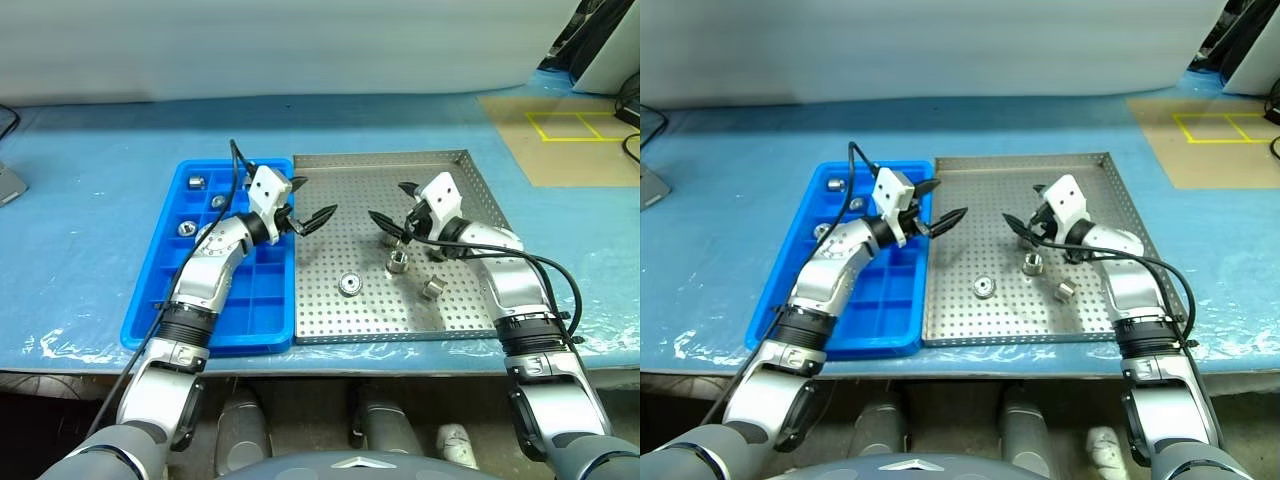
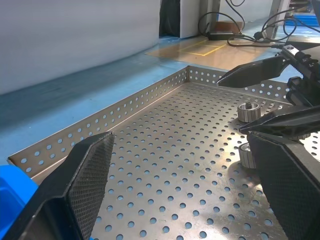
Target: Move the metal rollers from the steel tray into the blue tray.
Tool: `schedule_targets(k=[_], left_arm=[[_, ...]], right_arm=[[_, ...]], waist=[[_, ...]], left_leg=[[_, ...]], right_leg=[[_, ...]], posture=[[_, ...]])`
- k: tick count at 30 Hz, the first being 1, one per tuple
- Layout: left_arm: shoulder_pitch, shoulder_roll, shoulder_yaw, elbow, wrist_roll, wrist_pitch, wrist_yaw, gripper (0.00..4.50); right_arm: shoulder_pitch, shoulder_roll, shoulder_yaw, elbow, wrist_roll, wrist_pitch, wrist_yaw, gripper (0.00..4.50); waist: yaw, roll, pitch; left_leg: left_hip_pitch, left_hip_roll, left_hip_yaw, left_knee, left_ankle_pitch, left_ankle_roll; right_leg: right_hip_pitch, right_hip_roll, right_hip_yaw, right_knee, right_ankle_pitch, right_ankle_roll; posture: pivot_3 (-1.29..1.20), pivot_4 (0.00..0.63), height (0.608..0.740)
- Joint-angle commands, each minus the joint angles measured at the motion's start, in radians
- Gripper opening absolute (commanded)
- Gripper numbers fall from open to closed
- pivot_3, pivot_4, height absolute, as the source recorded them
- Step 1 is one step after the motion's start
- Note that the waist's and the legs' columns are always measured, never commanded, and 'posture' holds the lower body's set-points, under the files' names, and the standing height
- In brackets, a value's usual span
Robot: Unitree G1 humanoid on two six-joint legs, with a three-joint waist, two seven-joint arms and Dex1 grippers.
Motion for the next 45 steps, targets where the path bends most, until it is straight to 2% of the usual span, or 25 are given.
schedule_targets(k=[1, 16, 22, 28, 34, 40, 43, 45], left_arm=[[-0.002, 0.0, -0.003, -0.041, -0.005, -0.016, -0.007, 4.5], [-0.011, -0.03, -0.035, -0.043, -0.037, 0.077, -0.051, 4.5], [-0.069, 0.024, -0.08, -0.005, -0.06, 0.145, -0.23, 4.5], [-0.158, 0.096, -0.147, 0.065, -0.05, 0.212, -0.425, 4.5], [-0.184, 0.118, -0.281, 0.132, 0.037, 0.212, -0.56, 4.5], [-0.205, 0.113, -0.338, 0.183, 0.113, 0.161, -0.582, 4.5], [-0.223, 0.133, -0.415, 0.266, 0.242, 0.051, -0.554, 4.5], [-0.229, 0.133, -0.441, 0.323, 0.302, -0.023, -0.52, 4.09]], right_arm=[[-0.012, -0.009, -0.002, -0.034, -0.004, -0.018, 0.003, 4.4], [0.068, -0.055, -0.051, -0.16, 0.028, 0.063, 0.005, 4.4], [0.184, -0.132, -0.144, -0.315, 0.049, 0.153, -0.029, 4.4], [0.294, -0.186, -0.207, -0.427, 0.051, 0.214, -0.061, 4.4], [0.367, -0.202, -0.258, -0.513, 0.05, 0.264, -0.096, 4.4], [0.44, -0.211, -0.309, -0.587, 0.057, 0.303, -0.111, 4.4], [0.448, -0.213, -0.316, -0.607, 0.055, 0.319, -0.119, 4.4], [0.448, -0.213, -0.321, -0.616, 0.058, 0.326, -0.123, 4.5]], waist=[[0.0, 0.0, 0.0], [-0.003, 0.0, 0.0], [-0.012, 0.0, 0.0], [-0.05, 0.0, 0.0], [-0.081, 0.002, -0.001], [-0.102, 0.002, -0.001], [-0.113, 0.003, -0.002], [-0.127, 0.004, -0.002]], left_leg=[[0.0, 0.0, 0.0, 0.0, 0.0, 0.0], [0.0, 0.0, 0.0, 0.0, 0.0, 0.0], [0.0, -0.001, 0.001, 0.0, -0.001, 0.001], [0.001, -0.001, 0.002, 0.0, -0.001, 0.002], [0.001, -0.002, 0.002, 0.0, -0.002, 0.003], [0.001, -0.003, 0.002, 0.0, -0.003, 0.004], [0.001, -0.004, 0.003, 0.001, -0.003, 0.005], [0.001, -0.005, 0.002, 0.001, -0.003, 0.005]], right_leg=[[0.0, 0.0, 0.0, 0.0, 0.0, 0.0], [0.0, 0.0, 0.001, 0.0, 0.0, 0.0], [0.0, 0.0, 0.001, -0.002, 0.0, 0.001], [0.0, 0.0, 0.003, -0.003, -0.002, 0.003], [0.0, 0.0, 0.003, -0.003, -0.005, 0.008], [0.001, 0.0, 0.002, -0.005, -0.005, 0.008], [0.001, 0.001, 0.002, -0.006, -0.005, 0.009], [0.003, 0.001, 0.002, -0.007, -0.005, 0.009]], posture=[[-0.13, 0.15, 0.74], [-0.23, 0.15, 0.74], [-0.34, 0.15, 0.74], [-0.43, 0.15, 0.74], [-0.5, 0.15, 0.74], [-0.55, 0.15, 0.74], [-0.56, 0.15, 0.74], [-0.57, 0.15, 0.74]])
